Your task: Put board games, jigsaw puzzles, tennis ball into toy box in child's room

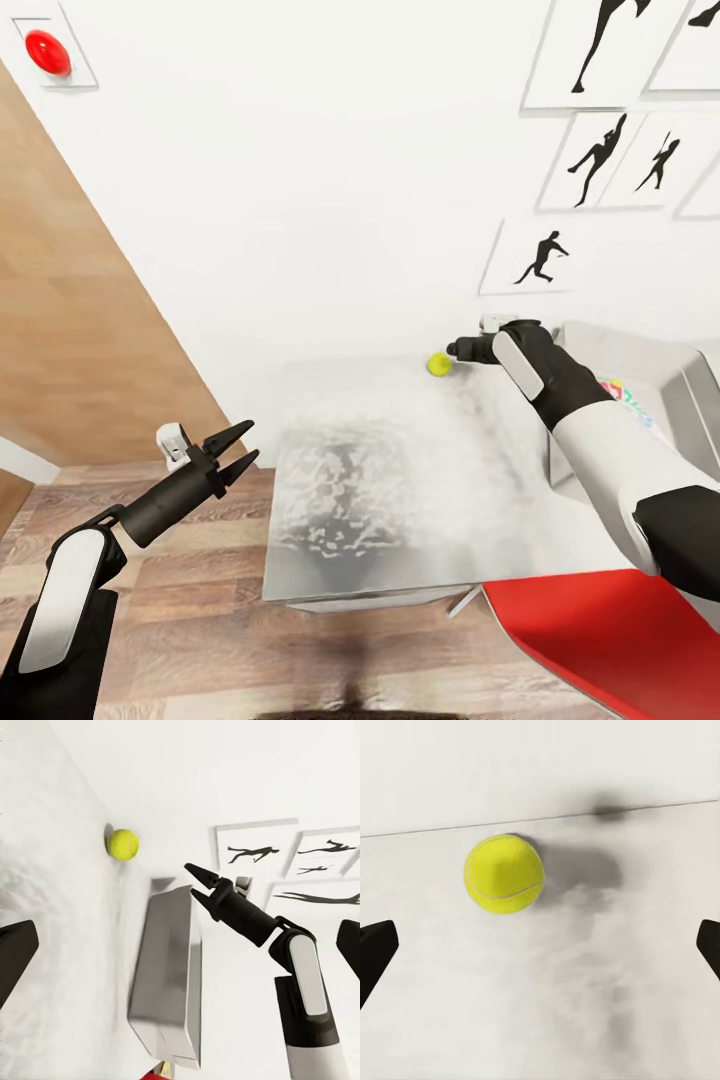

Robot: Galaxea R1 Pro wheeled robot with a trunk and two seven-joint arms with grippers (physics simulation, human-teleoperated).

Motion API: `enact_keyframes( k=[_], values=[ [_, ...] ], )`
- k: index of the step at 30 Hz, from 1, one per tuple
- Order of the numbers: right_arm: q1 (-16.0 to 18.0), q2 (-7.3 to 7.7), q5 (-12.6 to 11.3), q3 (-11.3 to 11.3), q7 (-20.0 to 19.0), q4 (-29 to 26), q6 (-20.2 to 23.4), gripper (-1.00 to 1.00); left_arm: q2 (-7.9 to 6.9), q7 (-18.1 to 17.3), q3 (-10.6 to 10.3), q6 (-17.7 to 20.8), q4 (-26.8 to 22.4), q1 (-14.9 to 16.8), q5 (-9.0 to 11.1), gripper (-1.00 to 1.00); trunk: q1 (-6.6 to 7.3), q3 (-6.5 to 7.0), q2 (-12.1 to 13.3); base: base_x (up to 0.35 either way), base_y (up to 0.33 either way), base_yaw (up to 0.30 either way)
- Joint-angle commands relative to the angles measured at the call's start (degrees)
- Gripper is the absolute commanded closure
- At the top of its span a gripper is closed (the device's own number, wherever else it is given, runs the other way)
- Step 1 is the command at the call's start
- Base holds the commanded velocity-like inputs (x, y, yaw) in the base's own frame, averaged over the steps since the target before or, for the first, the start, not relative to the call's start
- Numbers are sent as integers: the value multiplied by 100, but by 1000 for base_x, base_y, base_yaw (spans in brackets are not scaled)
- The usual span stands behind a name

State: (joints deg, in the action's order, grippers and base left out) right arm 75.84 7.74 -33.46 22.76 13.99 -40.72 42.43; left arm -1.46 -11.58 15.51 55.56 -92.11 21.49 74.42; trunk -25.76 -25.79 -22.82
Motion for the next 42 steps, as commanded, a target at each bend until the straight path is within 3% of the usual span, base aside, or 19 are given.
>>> enact_keyframes(
  k=[1,10,23,42],
  values=[
    [7,8,-60,35,52,-7,10,-100,1,-45,8,25,0,5,-42,-100,-3,-17,-10,6,-3,0],
    [-1,-29,-64,37,8,-6,10,-100,3,-45,-1,25,0,5,-42,-100,-3,-94,-10,3,-1,0],
    [35,-65,-46,24,-464,-4,-36,-100,5,-46,-10,26,0,5,-42,-100,-3,-213,-10,0,0,0],
    [143,-38,-38,2,-570,-13,-92,-100,6,-46,-15,33,0,5,-42,-100,-3,-389,-10,0,0,0]
  ],
)
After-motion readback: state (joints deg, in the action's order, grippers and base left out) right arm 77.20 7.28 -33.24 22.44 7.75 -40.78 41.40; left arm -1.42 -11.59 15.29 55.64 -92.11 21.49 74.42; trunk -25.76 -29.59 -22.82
